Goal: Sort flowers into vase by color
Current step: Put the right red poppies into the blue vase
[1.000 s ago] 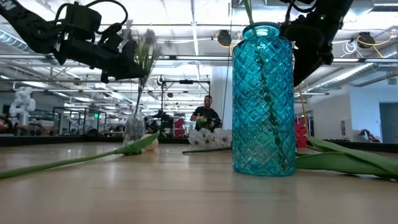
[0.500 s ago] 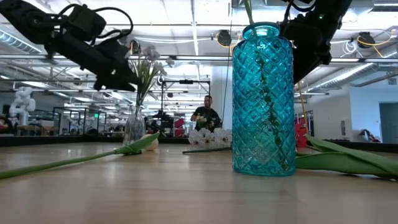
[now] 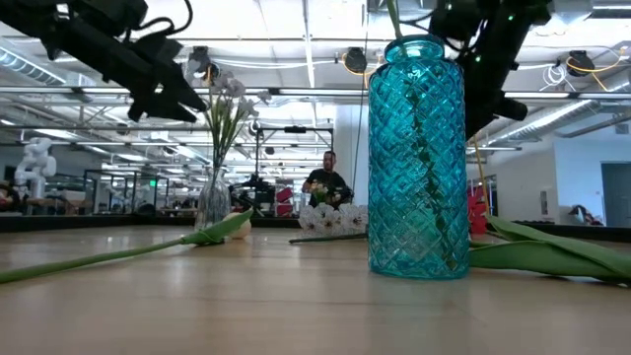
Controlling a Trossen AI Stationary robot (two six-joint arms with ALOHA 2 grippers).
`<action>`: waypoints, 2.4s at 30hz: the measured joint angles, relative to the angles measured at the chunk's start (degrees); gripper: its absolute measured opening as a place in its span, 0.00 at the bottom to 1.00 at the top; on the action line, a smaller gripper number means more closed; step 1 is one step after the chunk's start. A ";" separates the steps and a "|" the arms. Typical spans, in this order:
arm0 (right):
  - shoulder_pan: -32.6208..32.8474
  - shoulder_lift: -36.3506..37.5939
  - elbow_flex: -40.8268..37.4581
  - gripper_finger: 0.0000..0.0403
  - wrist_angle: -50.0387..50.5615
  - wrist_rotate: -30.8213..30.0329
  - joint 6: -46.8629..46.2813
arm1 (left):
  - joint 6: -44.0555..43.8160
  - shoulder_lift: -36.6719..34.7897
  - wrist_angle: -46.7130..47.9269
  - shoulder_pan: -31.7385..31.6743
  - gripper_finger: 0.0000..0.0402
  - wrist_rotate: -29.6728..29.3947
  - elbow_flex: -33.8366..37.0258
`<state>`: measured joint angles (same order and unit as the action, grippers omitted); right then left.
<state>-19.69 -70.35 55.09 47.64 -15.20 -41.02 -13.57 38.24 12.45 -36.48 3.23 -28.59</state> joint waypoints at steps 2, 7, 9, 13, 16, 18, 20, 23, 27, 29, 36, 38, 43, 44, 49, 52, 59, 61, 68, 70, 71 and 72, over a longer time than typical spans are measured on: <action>-3.19 0.00 0.00 0.04 0.08 0.39 0.90 | -1.63 -1.66 2.00 0.54 0.54 -0.01 -0.36; -10.00 -2.56 0.00 0.13 0.28 -0.22 1.32 | -6.19 -5.05 6.26 3.80 0.54 0.01 -0.41; -12.19 -4.71 0.00 0.18 0.47 0.11 1.45 | -7.08 -5.94 8.17 5.71 0.54 -0.44 -0.41; -14.49 -10.48 0.00 0.27 0.67 0.61 1.41 | -8.89 -6.60 10.12 9.60 0.54 -2.45 -0.45; -15.32 -14.81 0.00 0.33 0.64 1.78 1.21 | -10.52 -6.58 11.06 12.33 0.54 -4.04 -0.45; -15.68 -17.44 0.00 0.37 0.63 3.57 1.28 | -11.11 -6.56 11.23 13.87 0.54 -5.24 -0.45; -15.67 -19.82 0.00 0.40 0.49 4.97 1.34 | -11.60 -6.56 11.18 15.21 0.54 -6.44 -0.45; -15.62 -23.08 0.00 0.44 -0.37 7.81 1.63 | -11.65 -6.56 11.15 16.80 0.54 -7.93 -0.45; -15.58 -27.39 0.00 0.47 -1.46 9.36 2.33 | -11.67 -6.49 11.10 18.34 0.54 -9.46 -0.45; -15.55 -29.34 0.00 0.46 -2.09 9.62 3.03 | -11.65 -6.51 11.08 18.78 0.54 -9.69 -0.45; -13.96 -27.07 -5.24 0.10 -6.04 8.19 2.75 | -11.63 -6.33 11.09 20.17 0.54 -9.69 -0.43; -12.91 -23.33 -7.62 0.04 -6.09 5.32 0.85 | -11.61 -6.04 11.23 20.50 0.54 -9.69 -0.43; -9.16 -8.27 -12.72 0.04 -5.36 2.41 -4.17 | -3.39 -5.20 11.27 20.54 0.54 -9.72 -0.40; -7.76 -4.54 -13.65 0.03 -5.61 2.73 -5.50 | -2.03 -5.04 11.26 20.54 0.54 -9.74 -0.38; 1.29 13.28 -16.41 0.01 -8.10 1.18 -8.89 | -1.07 -4.82 11.13 20.49 0.54 -14.01 -0.38; 7.19 22.14 -16.94 0.01 -8.96 -3.72 -3.37 | -1.02 -4.76 10.78 20.50 0.54 -14.19 -0.38; 11.93 32.41 -16.83 0.02 -10.50 -1.36 0.42 | -1.07 -4.76 9.44 20.62 0.54 -13.60 -0.36; 12.94 32.47 -16.85 0.02 -14.72 -1.43 -2.01 | -0.97 -4.75 6.53 21.69 0.54 -12.39 -0.36; 23.86 30.42 -16.76 0.01 -45.05 -3.55 17.00 | -1.13 -4.56 -5.96 31.94 0.54 -15.39 0.18; 26.80 30.03 -16.74 0.01 -48.18 -5.37 19.63 | -2.56 -3.97 -8.42 35.90 0.54 -18.96 1.13; 28.27 29.59 -16.74 0.00 -49.40 -5.96 20.08 | -3.53 -3.43 -9.22 37.99 0.54 -20.67 1.34; 29.70 29.13 -16.74 0.00 -50.33 -6.03 20.22 | -4.29 -2.82 -9.75 39.90 0.54 -22.04 1.40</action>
<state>10.01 -41.22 38.35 -2.69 -21.23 -20.80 -17.86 35.42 2.70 3.42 -18.81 -27.19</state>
